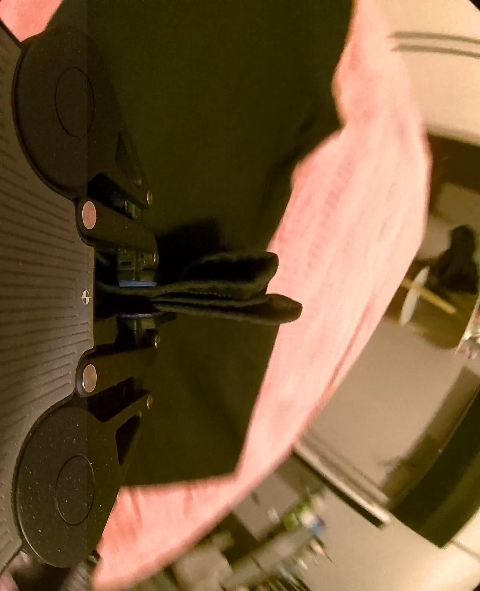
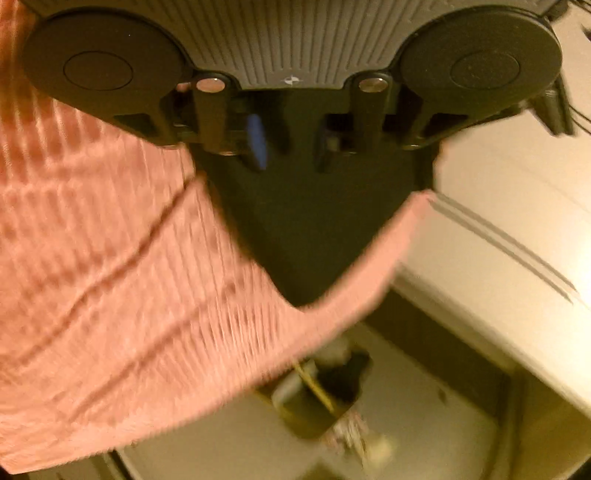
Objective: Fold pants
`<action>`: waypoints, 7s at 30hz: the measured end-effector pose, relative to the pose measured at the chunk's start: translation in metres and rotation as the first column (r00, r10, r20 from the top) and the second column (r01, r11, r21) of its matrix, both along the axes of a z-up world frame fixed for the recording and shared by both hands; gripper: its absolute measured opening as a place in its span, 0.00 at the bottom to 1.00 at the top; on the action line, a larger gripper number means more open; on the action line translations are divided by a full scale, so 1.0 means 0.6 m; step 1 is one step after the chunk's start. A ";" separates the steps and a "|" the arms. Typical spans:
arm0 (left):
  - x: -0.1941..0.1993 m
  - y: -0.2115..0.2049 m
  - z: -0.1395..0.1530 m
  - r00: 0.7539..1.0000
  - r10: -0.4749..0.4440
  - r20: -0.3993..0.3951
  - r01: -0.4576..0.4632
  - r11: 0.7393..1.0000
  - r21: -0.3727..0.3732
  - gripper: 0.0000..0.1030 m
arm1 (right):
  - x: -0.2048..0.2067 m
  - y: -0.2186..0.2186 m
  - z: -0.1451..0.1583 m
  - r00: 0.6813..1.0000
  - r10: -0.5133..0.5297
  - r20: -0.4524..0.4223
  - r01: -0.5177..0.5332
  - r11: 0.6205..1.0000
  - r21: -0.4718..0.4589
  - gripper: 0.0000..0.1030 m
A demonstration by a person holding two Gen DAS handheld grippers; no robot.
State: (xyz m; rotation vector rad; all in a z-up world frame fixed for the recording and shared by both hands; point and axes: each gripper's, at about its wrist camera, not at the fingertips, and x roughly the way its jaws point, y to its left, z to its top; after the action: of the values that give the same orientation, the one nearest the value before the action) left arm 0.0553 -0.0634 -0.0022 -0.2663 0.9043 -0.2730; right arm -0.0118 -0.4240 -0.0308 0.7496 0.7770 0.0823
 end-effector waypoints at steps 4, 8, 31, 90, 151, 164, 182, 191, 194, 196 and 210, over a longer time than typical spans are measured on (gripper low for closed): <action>-0.006 0.019 -0.041 1.000 0.023 -0.020 -0.022 0.998 0.056 0.22 | 0.050 0.038 -0.021 0.979 0.073 -0.189 -0.097 0.988 -0.122 0.09; 0.009 0.031 -0.048 0.998 0.045 -0.036 -0.046 0.998 -0.036 0.35 | 0.068 0.044 -0.024 0.969 0.073 -0.234 -0.111 0.982 -0.154 0.05; 0.002 0.083 -0.069 0.996 0.082 0.020 -0.080 0.991 -0.109 0.31 | 0.171 0.128 -0.052 1.000 0.018 -0.005 -0.018 0.893 -0.449 0.12; -0.042 0.147 -0.025 0.974 0.225 0.024 -0.225 0.974 -0.004 0.62 | 0.021 0.109 -0.025 0.997 -0.035 -0.065 0.036 0.999 0.013 0.52; -0.131 0.606 -0.078 0.663 0.744 -0.083 -0.707 0.585 -0.397 0.71 | 0.008 0.125 -0.028 1.000 0.023 0.015 -0.024 0.998 0.058 0.75; -0.165 0.640 -0.128 0.678 0.728 -0.100 -0.674 0.563 -0.478 0.73 | 0.018 0.136 -0.034 1.000 0.027 -0.003 -0.027 0.999 0.027 0.76; -0.156 0.661 -0.106 0.739 0.672 0.046 -0.502 0.595 -0.627 0.31 | 0.013 0.133 -0.030 1.000 0.001 0.019 -0.002 0.999 0.054 0.76; -0.101 0.671 -0.148 0.644 0.740 -0.192 -0.699 0.468 -0.541 0.59 | 0.016 0.133 -0.029 0.999 0.008 0.031 -0.010 0.998 0.067 0.76; -0.089 0.655 -0.108 0.668 0.733 -0.132 -0.691 0.544 -0.477 0.31 | 0.011 0.128 -0.025 0.999 -0.005 0.051 0.001 0.997 0.075 0.76; -0.088 0.631 -0.056 0.712 0.702 -0.020 -0.645 0.641 -0.416 0.25 | 0.007 0.125 -0.021 0.997 -0.013 0.071 0.008 0.997 0.078 0.76; -0.114 0.182 0.178 0.860 0.098 0.501 -0.136 0.990 0.040 0.24 | -0.020 0.101 -0.003 0.986 -0.058 0.154 0.038 0.991 0.131 0.76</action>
State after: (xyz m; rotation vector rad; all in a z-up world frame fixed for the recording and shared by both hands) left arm -0.0129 0.0456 0.1046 -0.1680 0.3795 -0.1808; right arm -0.0240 -0.3636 -0.0324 0.8719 0.6064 0.1471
